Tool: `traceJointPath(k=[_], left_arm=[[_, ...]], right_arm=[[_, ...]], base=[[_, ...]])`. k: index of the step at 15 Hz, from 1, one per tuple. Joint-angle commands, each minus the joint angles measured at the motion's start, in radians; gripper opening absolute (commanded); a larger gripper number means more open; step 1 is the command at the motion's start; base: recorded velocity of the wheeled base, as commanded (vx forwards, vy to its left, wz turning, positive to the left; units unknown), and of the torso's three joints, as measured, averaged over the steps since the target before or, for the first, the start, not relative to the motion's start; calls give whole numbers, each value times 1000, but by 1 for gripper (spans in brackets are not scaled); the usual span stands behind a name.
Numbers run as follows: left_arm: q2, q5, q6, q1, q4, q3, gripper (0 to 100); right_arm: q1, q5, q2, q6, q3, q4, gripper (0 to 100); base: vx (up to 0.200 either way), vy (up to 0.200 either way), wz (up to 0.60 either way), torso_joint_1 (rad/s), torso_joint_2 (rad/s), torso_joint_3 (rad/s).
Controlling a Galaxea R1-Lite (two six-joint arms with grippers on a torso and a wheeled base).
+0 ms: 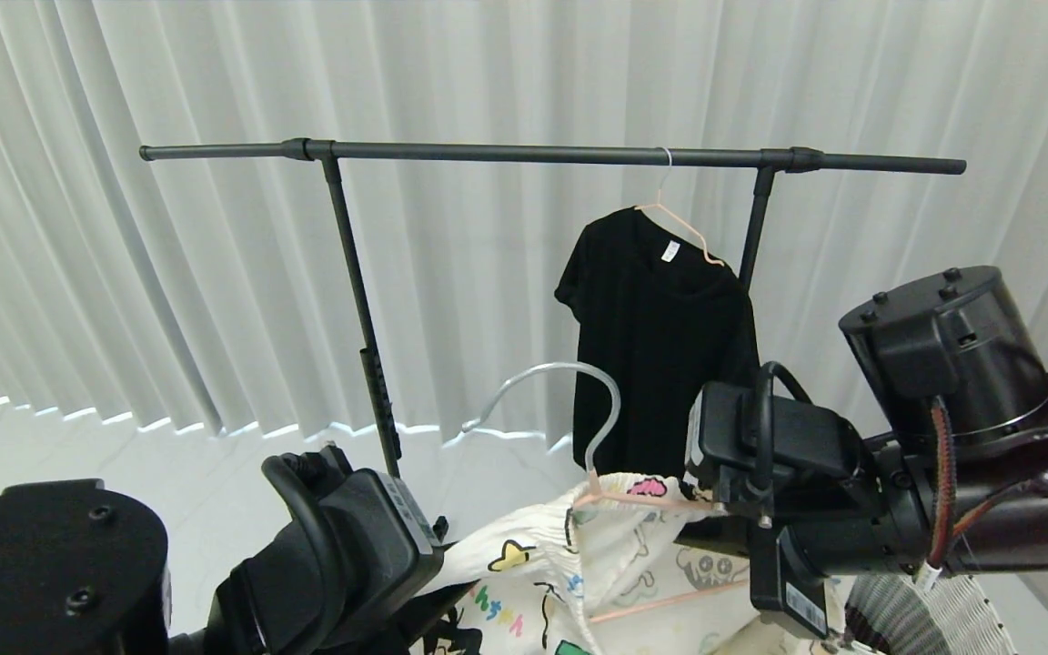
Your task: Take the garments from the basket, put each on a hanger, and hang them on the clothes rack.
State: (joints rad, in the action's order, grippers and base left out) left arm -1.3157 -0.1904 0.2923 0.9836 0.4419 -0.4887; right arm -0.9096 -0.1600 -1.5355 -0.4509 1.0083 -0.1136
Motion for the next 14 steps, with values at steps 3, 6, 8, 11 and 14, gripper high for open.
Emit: traceJointPath(k=[3,6,8,11,14], left_arm=[[-11,-9,-1,7,3,4,100],[-2,-67,-1,-11,3,30,100],[47,-75,-1,-26,3,81,100],[151,-75,1,-36,3,185,100],[188,-75,-1,-151,3,276,100]], right_arm=[[-6,-3,34,-74,-28,71,0],[18,4,89,-150,-128,193,0],[60,30,123,-186,-198,296,0],[155,31,160,-184,-221,330,0],[195,31,193,-184,-252,353,0]], base=[[0,0,0,0,0,0],[0,0,0,0,0,0],[0,0,0,0,0,0],[0,0,0,0,0,0],[0,0,0,0,0,0]])
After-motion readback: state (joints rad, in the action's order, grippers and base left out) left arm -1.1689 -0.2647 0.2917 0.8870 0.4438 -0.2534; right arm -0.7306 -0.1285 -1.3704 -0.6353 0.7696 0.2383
